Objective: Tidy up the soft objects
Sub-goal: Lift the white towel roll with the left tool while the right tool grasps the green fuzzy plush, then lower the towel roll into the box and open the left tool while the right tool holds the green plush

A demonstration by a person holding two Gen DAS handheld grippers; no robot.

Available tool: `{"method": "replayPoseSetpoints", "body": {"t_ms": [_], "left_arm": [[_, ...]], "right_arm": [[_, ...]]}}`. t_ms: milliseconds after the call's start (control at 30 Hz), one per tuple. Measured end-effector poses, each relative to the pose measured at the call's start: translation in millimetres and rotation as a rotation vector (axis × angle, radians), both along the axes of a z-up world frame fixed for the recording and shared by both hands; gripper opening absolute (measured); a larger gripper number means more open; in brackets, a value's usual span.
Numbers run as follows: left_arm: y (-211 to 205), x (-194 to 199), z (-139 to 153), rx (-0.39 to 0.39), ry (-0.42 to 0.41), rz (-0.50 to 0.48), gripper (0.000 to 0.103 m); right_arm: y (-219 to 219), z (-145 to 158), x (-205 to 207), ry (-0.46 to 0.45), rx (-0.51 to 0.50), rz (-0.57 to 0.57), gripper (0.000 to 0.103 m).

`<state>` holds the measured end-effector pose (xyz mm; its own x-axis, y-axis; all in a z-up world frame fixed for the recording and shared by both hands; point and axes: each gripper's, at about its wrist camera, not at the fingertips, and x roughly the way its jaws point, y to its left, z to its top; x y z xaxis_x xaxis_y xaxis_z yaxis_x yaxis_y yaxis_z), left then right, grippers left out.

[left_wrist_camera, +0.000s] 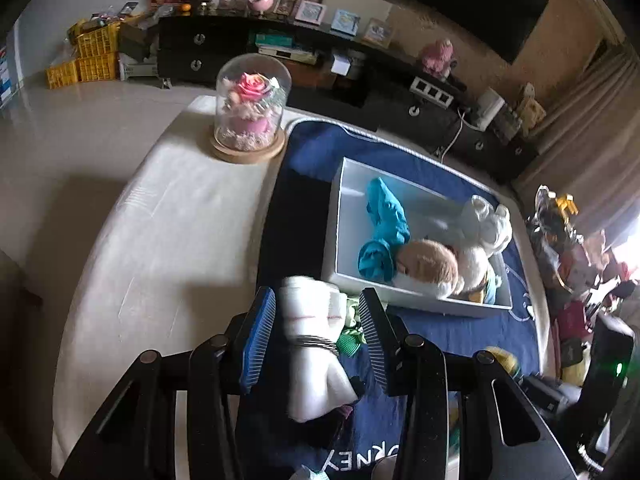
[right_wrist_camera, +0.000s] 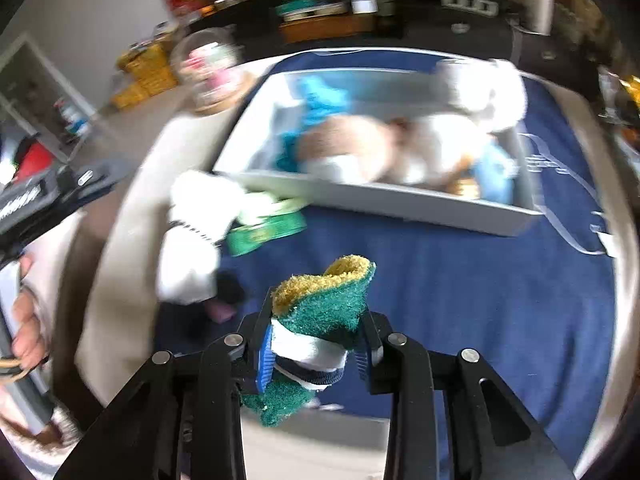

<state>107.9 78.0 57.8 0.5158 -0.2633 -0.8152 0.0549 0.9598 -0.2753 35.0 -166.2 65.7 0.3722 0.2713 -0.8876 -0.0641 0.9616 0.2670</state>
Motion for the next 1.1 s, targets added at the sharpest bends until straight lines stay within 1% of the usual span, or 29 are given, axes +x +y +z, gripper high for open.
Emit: {"method": "replayPoseSetpoints", "body": {"t_ms": [133,267,300,400,433,467,533,600,633,700,733,767,867,933,967,1000,1100], "left_arm": [[-12,4,-13,0.026,0.037,-0.045,0.045],[-21,11,-39,0.15,0.105,-0.026,0.051],[-22,13,-48,0.164,0.133,-0.029,0.052],[-23,18,-73,0.138,0.225,-0.044,0.055],[-24,18,-79,0.144,0.242,-0.048,0.055],[-28,19,-84,0.18,0.249,-0.047,0.058],[-34,20,-92,0.266,0.257,-0.031,0.058],[-36,22,-99,0.306,0.272,-0.012,0.058],[-38,24,-104,0.338,0.285,-0.003,0.058],[-37,26,-112,0.339,0.311,-0.006,0.06],[-34,27,-111,0.316,0.304,0.009,0.06],[-32,28,-112,0.302,0.313,0.022,0.06],[-26,29,-111,0.275,0.311,0.032,0.061],[-25,28,-110,0.268,0.303,0.029,0.058],[-22,28,-109,0.265,0.299,0.035,0.05],[-18,27,-108,0.257,0.297,0.041,0.05],[-7,25,-104,0.199,0.296,0.054,0.047]], "right_arm": [[-24,-13,6,0.031,0.024,-0.05,0.103],[-29,-23,14,0.056,0.048,-0.053,0.103],[-29,-25,13,0.058,0.053,-0.051,0.103],[-24,-29,14,0.065,0.058,-0.049,0.103],[-25,-30,14,0.07,0.064,-0.05,0.103],[-25,-31,15,0.072,0.067,-0.05,0.103],[-25,-32,15,0.077,0.076,-0.05,0.103],[-26,-32,15,0.077,0.083,-0.051,0.103],[-26,-32,15,0.076,0.085,-0.051,0.103],[-28,-31,14,0.077,0.091,-0.054,0.103],[-29,-32,14,0.078,0.096,-0.056,0.103],[-30,-32,14,0.081,0.101,-0.056,0.103],[-31,-34,14,0.088,0.114,-0.059,0.103],[-32,-35,14,0.094,0.13,-0.058,0.103],[-32,-36,14,0.099,0.141,-0.059,0.103],[-33,-36,15,0.1,0.144,-0.061,0.103],[-34,-37,15,0.1,0.144,-0.069,0.103]]}}
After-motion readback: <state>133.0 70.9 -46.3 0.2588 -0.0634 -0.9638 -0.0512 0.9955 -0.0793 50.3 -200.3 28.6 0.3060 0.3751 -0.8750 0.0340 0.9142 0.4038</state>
